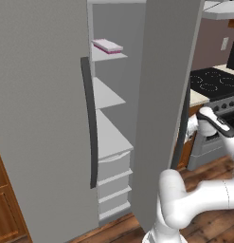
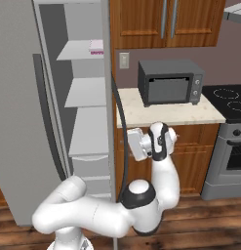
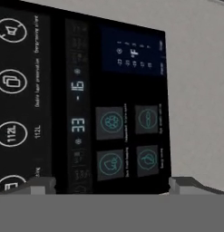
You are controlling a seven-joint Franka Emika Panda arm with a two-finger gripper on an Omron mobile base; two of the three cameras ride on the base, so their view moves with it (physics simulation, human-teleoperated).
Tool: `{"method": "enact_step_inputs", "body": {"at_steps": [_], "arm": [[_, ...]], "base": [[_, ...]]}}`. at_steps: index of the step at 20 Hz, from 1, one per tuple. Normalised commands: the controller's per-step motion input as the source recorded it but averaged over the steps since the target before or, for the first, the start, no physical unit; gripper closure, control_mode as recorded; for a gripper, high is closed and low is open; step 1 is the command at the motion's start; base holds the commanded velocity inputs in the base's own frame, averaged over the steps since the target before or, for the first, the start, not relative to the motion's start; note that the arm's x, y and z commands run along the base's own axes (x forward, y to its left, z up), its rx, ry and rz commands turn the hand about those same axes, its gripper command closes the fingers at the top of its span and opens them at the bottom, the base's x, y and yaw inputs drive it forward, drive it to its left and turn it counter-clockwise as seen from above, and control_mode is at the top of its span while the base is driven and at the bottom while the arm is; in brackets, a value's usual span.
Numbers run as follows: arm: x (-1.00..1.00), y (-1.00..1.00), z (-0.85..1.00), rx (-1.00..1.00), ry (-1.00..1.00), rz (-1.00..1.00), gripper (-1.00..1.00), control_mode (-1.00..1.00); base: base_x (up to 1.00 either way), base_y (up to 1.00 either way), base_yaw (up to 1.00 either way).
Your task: The ice cube tray has been filled with water. Take the tray and place it in the freezer to make ice. Close the freezer door after placing the tray.
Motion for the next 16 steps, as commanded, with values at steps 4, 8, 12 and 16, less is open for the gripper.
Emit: {"method": "enact_step_inputs", "body": {"at_steps": [4, 8, 12, 16], "arm": [[-0.23, 0.38, -0.10, 0.00, 0.00, 0.00, -1.00, -1.00], [-0.49, 0.51, -0.01, 0.00, -0.03, -0.04, -1.00, -1.00], [-0.60, 0.46, -0.03, 0.00, -0.09, -0.08, -1.00, -1.00], [-0.61, 0.48, -0.03, 0.00, -0.11, -0.10, -1.00, -1.00]], "base": [[0.00, 0.00, 0.00], [0.00, 0.00, 0.00], [0.00, 0.00, 0.00], [0.00, 0.00, 0.00]]}}
